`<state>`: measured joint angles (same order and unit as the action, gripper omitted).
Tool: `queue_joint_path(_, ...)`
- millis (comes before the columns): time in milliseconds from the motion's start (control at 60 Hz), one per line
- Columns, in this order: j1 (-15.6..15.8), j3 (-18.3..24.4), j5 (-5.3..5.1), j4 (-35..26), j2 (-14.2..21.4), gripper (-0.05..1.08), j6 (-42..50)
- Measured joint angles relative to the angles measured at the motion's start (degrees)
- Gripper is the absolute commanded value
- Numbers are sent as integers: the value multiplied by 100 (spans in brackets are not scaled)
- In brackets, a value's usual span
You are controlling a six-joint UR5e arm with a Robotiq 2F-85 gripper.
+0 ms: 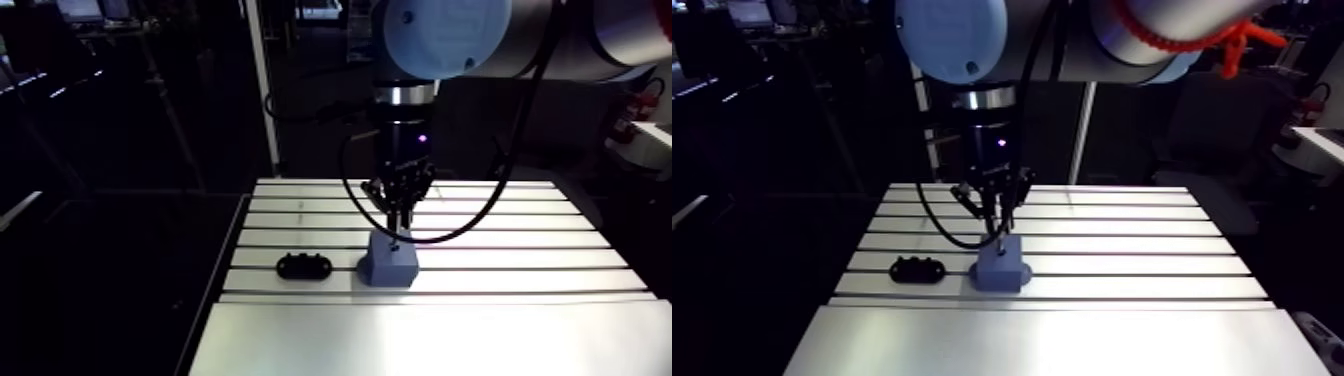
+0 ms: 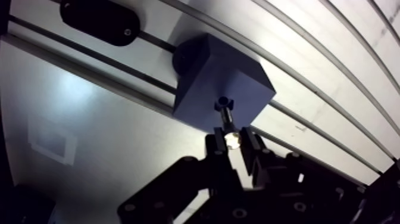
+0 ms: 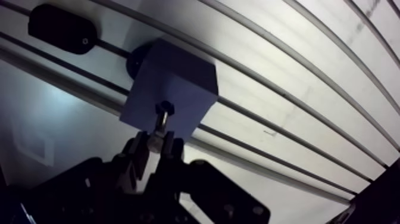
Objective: Pick up the M10 bolt and insert it into the hex recess until seated.
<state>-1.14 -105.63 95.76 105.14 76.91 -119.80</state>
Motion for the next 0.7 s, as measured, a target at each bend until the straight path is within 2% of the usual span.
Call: queue_joint_path(700,3,-57,-8,153,-24,108,-12)
